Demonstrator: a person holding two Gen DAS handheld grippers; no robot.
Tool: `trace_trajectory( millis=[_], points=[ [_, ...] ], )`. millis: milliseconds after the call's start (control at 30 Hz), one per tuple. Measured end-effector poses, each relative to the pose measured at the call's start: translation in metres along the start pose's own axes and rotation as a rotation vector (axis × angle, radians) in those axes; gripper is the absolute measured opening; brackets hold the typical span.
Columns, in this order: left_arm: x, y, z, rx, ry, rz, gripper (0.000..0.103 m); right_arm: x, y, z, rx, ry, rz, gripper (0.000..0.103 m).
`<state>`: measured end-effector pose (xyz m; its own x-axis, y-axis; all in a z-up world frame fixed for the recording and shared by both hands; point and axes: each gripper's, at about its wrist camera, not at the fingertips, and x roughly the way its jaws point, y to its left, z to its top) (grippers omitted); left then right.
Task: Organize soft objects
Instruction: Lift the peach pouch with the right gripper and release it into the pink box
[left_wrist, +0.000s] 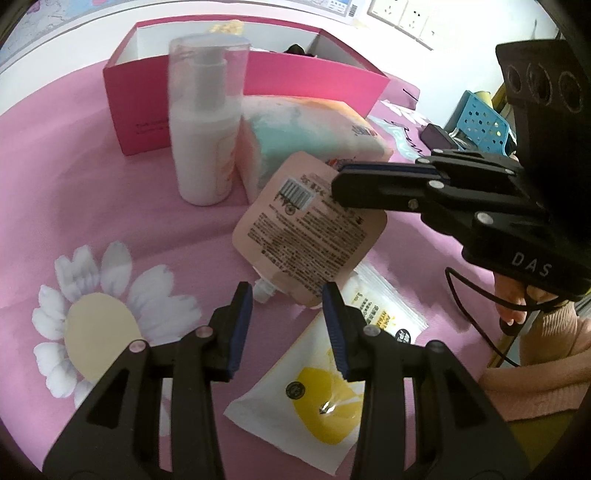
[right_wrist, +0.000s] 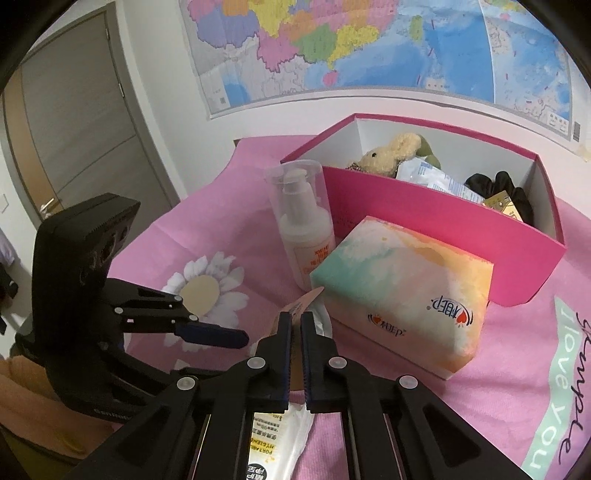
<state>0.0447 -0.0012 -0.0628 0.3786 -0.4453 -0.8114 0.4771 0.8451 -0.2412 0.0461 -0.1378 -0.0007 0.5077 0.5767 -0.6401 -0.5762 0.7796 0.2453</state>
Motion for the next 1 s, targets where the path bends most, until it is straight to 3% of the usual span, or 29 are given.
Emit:
trace_trajectory(
  millis=[267, 433, 533, 633, 700, 733, 833, 900, 1000],
  points=[
    [-0.004, -0.007, 0.012, 0.008, -0.036, -0.028, 0.041, -0.015, -0.004, 0.007, 0.013, -0.053, 0.001, 0.002],
    [-0.014, -0.019, 0.027, 0.031, -0.078, -0.031, 0.032, -0.028, -0.006, 0.016, 0.011, -0.092, -0.002, 0.002],
    [-0.017, -0.025, 0.034, 0.053, -0.092, -0.011, 0.032, -0.026, -0.014, 0.016, 0.034, -0.067, 0.008, 0.002],
    [-0.016, -0.017, 0.028, 0.041, -0.069, 0.015, 0.034, -0.013, -0.037, 0.003, 0.132, -0.005, 0.068, 0.009],
    [-0.014, -0.007, 0.020, 0.022, -0.045, 0.032, 0.037, 0.000, -0.050, -0.009, 0.196, 0.046, 0.100, 0.027],
    [-0.012, -0.002, 0.016, 0.011, -0.030, 0.040, 0.038, 0.007, -0.055, -0.014, 0.223, 0.072, 0.126, 0.031],
    [-0.006, 0.008, 0.003, -0.021, 0.020, 0.037, 0.038, 0.023, -0.058, -0.021, 0.252, 0.115, 0.181, 0.034],
    [-0.004, 0.010, -0.002, -0.028, 0.046, 0.024, 0.040, 0.031, -0.053, -0.021, 0.242, 0.134, 0.173, 0.043],
    [0.004, 0.005, -0.004, -0.021, 0.071, -0.006, 0.043, 0.044, -0.044, -0.022, 0.218, 0.156, 0.177, 0.044]
  ],
)
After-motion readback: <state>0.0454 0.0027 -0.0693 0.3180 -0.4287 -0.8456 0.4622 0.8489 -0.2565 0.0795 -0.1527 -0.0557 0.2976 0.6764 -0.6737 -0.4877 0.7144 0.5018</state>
